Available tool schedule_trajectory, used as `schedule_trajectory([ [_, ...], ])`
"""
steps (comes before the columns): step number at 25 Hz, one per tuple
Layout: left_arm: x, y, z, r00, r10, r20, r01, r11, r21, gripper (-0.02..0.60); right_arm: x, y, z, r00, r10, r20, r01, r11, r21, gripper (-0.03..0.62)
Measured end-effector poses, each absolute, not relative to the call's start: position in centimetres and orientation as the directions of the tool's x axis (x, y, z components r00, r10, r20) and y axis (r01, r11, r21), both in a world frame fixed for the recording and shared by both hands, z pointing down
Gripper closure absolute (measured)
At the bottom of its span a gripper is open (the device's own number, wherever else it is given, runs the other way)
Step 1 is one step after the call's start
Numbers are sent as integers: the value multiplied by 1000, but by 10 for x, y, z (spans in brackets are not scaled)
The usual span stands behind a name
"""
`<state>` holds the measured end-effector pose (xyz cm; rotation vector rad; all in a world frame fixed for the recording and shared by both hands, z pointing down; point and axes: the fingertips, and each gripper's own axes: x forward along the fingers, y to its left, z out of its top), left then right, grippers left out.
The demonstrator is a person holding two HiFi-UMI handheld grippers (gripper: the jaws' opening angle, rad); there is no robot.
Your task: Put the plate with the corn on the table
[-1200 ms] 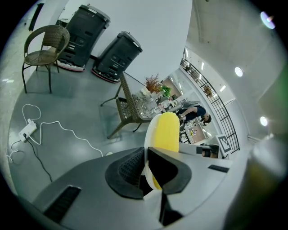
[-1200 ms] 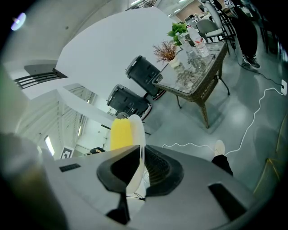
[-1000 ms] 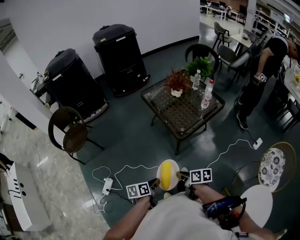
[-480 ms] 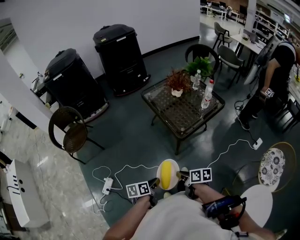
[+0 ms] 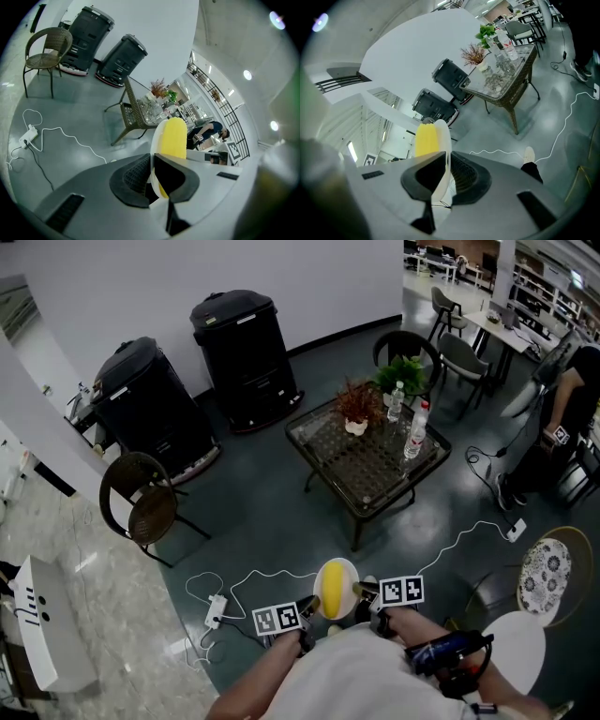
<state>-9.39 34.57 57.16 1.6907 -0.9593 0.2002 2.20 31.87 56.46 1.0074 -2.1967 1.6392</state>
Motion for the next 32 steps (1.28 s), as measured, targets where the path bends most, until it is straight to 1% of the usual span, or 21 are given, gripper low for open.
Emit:
schedule_trajectory([
  [12, -82, 330, 580, 648, -488, 584, -678, -20, 735, 548, 33, 301, 571, -744, -368, 558, -637, 139, -758, 553],
  [18, -75, 296, 585, 632, -497, 594, -679, 14, 734, 548, 38, 264, 573, -758, -341, 555, -631, 170, -757, 553],
  [32, -33, 196, 581, 582, -544, 604, -695, 54, 717, 548, 78, 155, 566, -797, -299, 524, -592, 222, -774, 553],
])
